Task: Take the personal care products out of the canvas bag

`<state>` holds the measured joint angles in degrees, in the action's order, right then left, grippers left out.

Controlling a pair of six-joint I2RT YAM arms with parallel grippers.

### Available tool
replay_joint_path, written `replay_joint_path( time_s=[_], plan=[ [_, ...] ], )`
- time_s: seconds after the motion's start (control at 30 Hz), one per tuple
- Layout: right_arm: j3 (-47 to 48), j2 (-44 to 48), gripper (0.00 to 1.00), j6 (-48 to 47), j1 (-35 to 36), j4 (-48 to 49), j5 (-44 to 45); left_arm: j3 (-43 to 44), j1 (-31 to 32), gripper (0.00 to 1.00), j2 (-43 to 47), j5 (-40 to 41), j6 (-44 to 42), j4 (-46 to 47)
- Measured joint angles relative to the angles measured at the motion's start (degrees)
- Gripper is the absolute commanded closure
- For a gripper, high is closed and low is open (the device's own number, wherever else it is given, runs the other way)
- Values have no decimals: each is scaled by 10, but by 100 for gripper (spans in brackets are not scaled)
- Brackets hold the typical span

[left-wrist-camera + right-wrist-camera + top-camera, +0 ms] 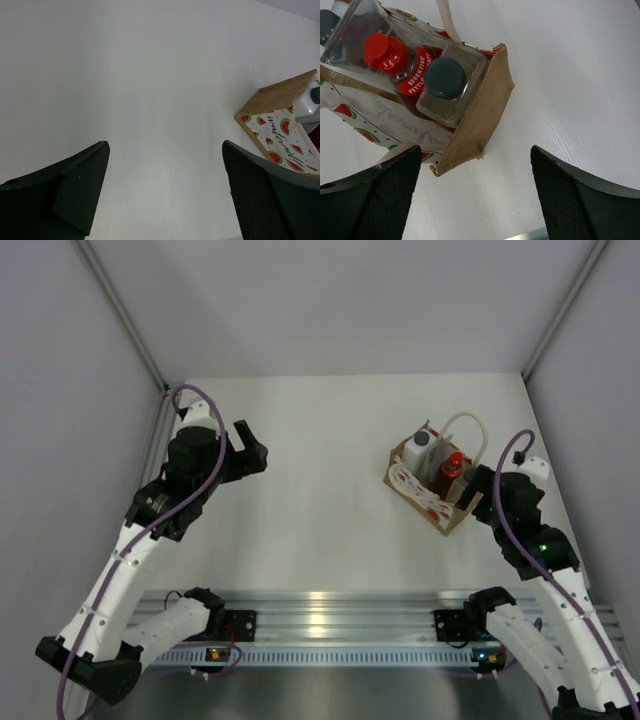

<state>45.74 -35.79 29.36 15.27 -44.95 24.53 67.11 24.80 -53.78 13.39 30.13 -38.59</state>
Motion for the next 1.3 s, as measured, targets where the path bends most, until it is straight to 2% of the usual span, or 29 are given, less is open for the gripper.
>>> replay_joint_path(
  time_s=[0.33, 0.43, 0.5, 0.57, 0.63, 0.7, 0.83, 0.9, 1.03, 1.2, 1.23, 1.27, 1.3],
  plan=[
    [-50, -43, 36, 43, -1, 33, -43, 36, 26, 2, -69, -87, -3, -2],
    [-78, -48, 41, 58, -2, 57, -48, 65, 37, 2, -85, -96, -3, -5],
    [-94, -46, 51, 66, -2, 78, -51, 99, 44, 2, -103, -97, -3, -5],
    [-108, -44, 52, 73, -2, 101, -58, 139, 55, 2, -127, -95, -3, -5],
    [-117, -42, 53, 80, -2, 114, -62, 189, 76, 2, -163, -92, -5, -6],
    [-124, -37, 60, 84, -2, 121, -65, 248, 106, 2, -211, -88, -14, -2],
    [-131, -21, 62, 89, -2, 128, -69, 372, 160, 2, -329, -84, -43, 0],
    [-132, -16, 65, 89, -2, 128, -70, 433, 178, 2, -399, -94, -64, 7],
    [-134, -13, 66, 91, -2, 130, -70, 533, 203, 4, -532, -108, -111, 9],
    [-134, -10, 66, 91, -2, 130, -70, 593, 233, 16, -650, -96, -173, 4],
    [-134, -10, 66, 90, -2, 130, -70, 602, 241, 22, -667, -90, -183, 4],
    [-134, -10, 65, 90, -2, 130, -70, 608, 248, 32, -681, -85, -189, 4],
    [-134, -10, 65, 90, -2, 130, -70, 614, 253, 34, -693, -80, -193, 4]
  ],
)
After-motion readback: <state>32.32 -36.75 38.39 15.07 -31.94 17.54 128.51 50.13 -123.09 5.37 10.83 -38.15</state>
